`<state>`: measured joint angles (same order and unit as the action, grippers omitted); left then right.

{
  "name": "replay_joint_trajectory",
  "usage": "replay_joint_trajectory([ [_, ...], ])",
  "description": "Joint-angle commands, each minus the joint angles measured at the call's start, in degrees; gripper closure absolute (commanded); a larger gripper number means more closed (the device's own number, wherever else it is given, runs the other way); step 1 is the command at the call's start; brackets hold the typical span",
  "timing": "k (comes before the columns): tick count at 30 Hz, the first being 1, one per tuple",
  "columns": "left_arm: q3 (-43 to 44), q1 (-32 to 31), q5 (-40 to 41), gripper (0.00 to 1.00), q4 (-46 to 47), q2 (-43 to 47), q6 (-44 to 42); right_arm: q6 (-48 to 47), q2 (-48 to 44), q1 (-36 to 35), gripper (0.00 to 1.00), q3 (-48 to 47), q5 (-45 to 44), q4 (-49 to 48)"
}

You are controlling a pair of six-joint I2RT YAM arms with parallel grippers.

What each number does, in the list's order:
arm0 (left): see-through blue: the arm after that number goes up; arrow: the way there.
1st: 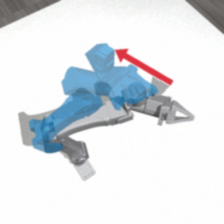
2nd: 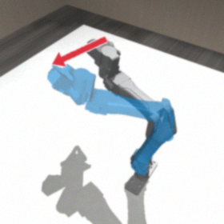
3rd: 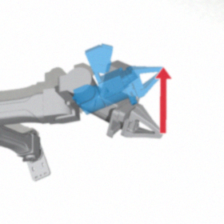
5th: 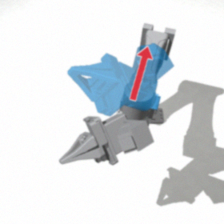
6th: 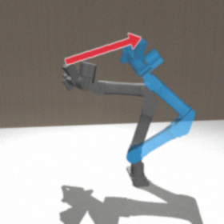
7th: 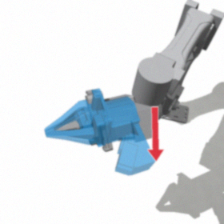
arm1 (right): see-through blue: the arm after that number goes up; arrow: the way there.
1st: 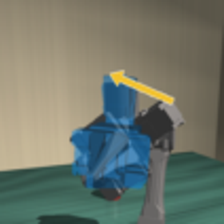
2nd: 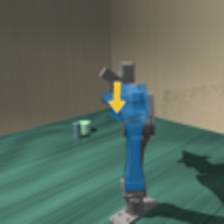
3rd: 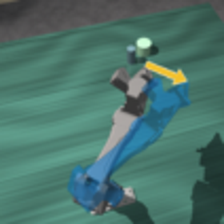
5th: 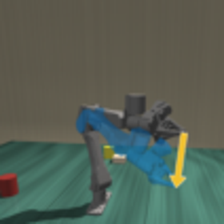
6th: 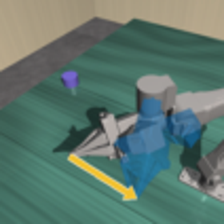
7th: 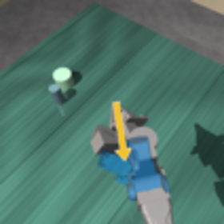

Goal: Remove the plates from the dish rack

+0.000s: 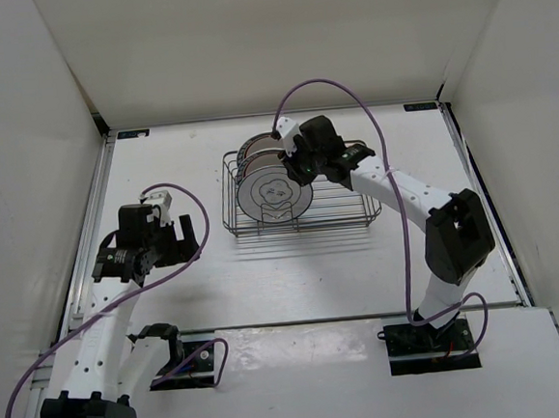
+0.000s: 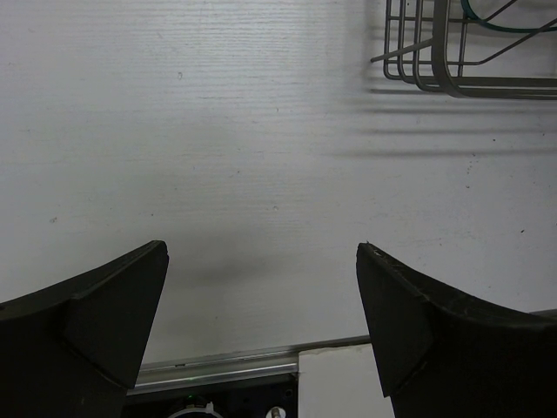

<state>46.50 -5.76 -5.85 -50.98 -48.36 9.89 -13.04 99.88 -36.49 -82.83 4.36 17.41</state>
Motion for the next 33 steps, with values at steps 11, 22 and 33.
replay_joint_trajectory([
  [11,-0.1,-0.1,-2.6,0.0,1.1,-0.2,-0.3,-1.1,-0.8,-0.3,0.88,-6.0,-7.0,-3.1],
  [22,-0.2,-0.2,-1.8,0.0,1.0,0.5,-0.4,-4.5,-3.0,-0.7,0.98,-9.9,-5.9,-1.7],
  [33,-0.4,-0.2,-1.7,0.0,0.8,1.1,0.0,-4.5,-15.1,-0.7,1.0,-9.1,-11.0,-3.7],
])
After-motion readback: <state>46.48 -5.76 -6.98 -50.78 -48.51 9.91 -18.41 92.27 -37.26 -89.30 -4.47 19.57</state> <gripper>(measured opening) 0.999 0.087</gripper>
